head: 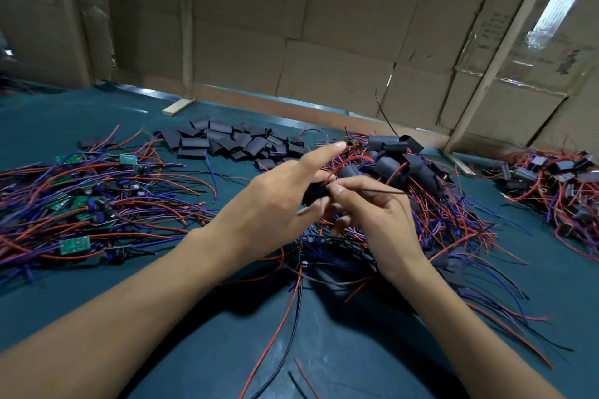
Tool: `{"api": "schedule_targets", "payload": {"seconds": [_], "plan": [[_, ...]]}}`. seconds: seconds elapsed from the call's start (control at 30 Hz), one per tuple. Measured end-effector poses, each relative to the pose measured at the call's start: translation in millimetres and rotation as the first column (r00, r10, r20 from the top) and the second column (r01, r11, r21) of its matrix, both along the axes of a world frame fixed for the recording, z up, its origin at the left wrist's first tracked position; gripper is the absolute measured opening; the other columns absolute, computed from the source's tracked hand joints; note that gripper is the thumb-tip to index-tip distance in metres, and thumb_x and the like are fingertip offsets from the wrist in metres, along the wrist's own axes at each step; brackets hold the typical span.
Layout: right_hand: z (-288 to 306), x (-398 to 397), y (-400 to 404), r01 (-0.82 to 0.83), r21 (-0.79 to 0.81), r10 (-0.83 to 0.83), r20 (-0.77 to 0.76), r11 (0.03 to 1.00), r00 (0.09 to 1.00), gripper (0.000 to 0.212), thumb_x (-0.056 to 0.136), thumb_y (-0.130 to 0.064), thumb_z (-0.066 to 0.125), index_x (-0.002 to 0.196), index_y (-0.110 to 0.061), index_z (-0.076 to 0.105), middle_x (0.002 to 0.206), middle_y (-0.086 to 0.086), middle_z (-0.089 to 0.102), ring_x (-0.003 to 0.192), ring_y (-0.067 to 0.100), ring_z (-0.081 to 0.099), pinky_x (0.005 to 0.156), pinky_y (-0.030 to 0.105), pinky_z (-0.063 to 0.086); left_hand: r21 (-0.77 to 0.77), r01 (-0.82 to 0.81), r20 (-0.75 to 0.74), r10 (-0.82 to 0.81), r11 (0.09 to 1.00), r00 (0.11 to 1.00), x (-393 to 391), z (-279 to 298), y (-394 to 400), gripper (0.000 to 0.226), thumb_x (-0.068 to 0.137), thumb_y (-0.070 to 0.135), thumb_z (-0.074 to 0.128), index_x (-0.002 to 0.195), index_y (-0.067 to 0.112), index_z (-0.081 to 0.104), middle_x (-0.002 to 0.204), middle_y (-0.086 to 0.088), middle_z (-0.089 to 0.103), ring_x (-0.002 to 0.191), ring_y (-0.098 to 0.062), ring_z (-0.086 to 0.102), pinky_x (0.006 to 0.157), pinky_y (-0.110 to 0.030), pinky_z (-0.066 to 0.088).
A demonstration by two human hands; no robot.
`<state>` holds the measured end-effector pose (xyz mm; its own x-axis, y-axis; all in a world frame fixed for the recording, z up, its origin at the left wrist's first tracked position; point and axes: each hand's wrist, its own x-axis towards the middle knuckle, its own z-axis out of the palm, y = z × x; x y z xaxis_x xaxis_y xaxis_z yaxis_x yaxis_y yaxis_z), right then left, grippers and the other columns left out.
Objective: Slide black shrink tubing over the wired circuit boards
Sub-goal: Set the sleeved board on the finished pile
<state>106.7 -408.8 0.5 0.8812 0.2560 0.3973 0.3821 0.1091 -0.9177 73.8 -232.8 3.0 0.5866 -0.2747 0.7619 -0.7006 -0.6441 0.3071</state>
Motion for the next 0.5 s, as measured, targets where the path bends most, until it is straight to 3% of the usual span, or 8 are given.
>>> {"api": "schedule_targets", "payload": {"seconds": [0.07, 0.17, 0.2, 0.37, 0.43, 0.5], "plan": [[0.7, -1.9, 0.5, -0.042, 0.041, 0.043, -0.022, 0.998, 0.999, 0.009, 0.092, -0.008, 0.07, 0.092, 0.001, 0.071, 0.077, 0.016, 0.07, 0.069, 0.028, 0.065, 0.052, 0.036, 0.055, -0.011, 0.022, -0.012, -0.022, 1.0, 1.0, 1.3, -0.2, 0.2, 0.07, 0.092, 0.01, 0.069, 0.152, 0.016, 0.034, 0.125, -0.005, 0.068, 0.117, -0.022, 0.064, 0.103, -0.034, 0.046], [4.3, -4.8, 4.8, -0.01, 0.09, 0.014, -0.042, 0.996, 0.999, 0.034, 0.08, -0.017, 0.083, 0.099, 0.001, 0.06, 0.084, 0.023, 0.068, 0.064, 0.028, 0.065, 0.05, 0.036, 0.055, -0.024, 0.062, -0.016, -0.062, 0.998, 0.998, 2.0, -1.2, 0.9, 0.075, 0.09, 0.005, 0.07, 0.152, 0.016, 0.03, 0.129, -0.006, 0.066, 0.122, -0.014, 0.057, 0.108, -0.014, 0.036], [4.4, -5.9, 5.8, 0.029, 0.082, -0.025, -0.048, 0.996, 0.999, 0.038, 0.077, -0.016, 0.084, 0.101, 0.001, 0.06, 0.085, 0.023, 0.069, 0.062, 0.026, 0.065, 0.05, 0.035, 0.055, -0.029, 0.084, -0.03, -0.085, 0.996, 0.996, 2.3, -2.9, 0.7, 0.077, 0.089, 0.003, 0.071, 0.153, 0.016, 0.029, 0.131, -0.007, 0.065, 0.124, -0.012, 0.055, 0.109, -0.013, 0.034], [10.6, -11.1, 7.2, 0.166, 0.054, -0.165, -0.025, 0.985, 0.986, 0.017, 0.084, 0.001, 0.078, 0.099, -0.004, 0.072, 0.078, 0.013, 0.073, 0.059, 0.016, 0.066, 0.056, 0.025, 0.054, -0.05, 0.095, -0.018, -0.096, 0.994, 0.995, 2.2, -7.0, 0.7, 0.079, 0.091, 0.011, 0.072, 0.155, 0.013, 0.027, 0.142, -0.003, 0.058, 0.133, -0.007, 0.051, 0.111, -0.025, 0.04], [27.0, -12.1, -0.4, 0.241, 0.064, -0.241, -0.011, 0.968, 0.971, 0.012, 0.086, -0.001, 0.076, 0.097, -0.006, 0.073, 0.08, 0.01, 0.077, 0.065, 0.017, 0.07, 0.059, 0.026, 0.055, -0.057, 0.074, -0.044, -0.077, 0.996, 0.996, 0.8, -0.4, 5.6, 0.076, 0.094, 0.019, 0.072, 0.155, 0.01, 0.027, 0.145, -0.004, 0.055, 0.135, -0.011, 0.051, 0.11, -0.032, 0.044], [52.6, -11.1, -19.1, 0.288, 0.147, -0.286, -0.037, 0.946, 0.958, 0.012, 0.087, -0.002, 0.073, 0.098, -0.007, 0.071, 0.083, 0.012, 0.077, 0.066, 0.022, 0.07, 0.059, 0.029, 0.056, -0.092, 0.009, -0.118, -0.02, 0.996, 0.993, -2.3, 14.8, 18.5, 0.07, 0.096, 0.023, 0.068, 0.154, 0.013, 0.03, 0.142, -0.001, 0.058, 0.133, -0.011, 0.052, 0.11, -0.029, 0.041]]}}
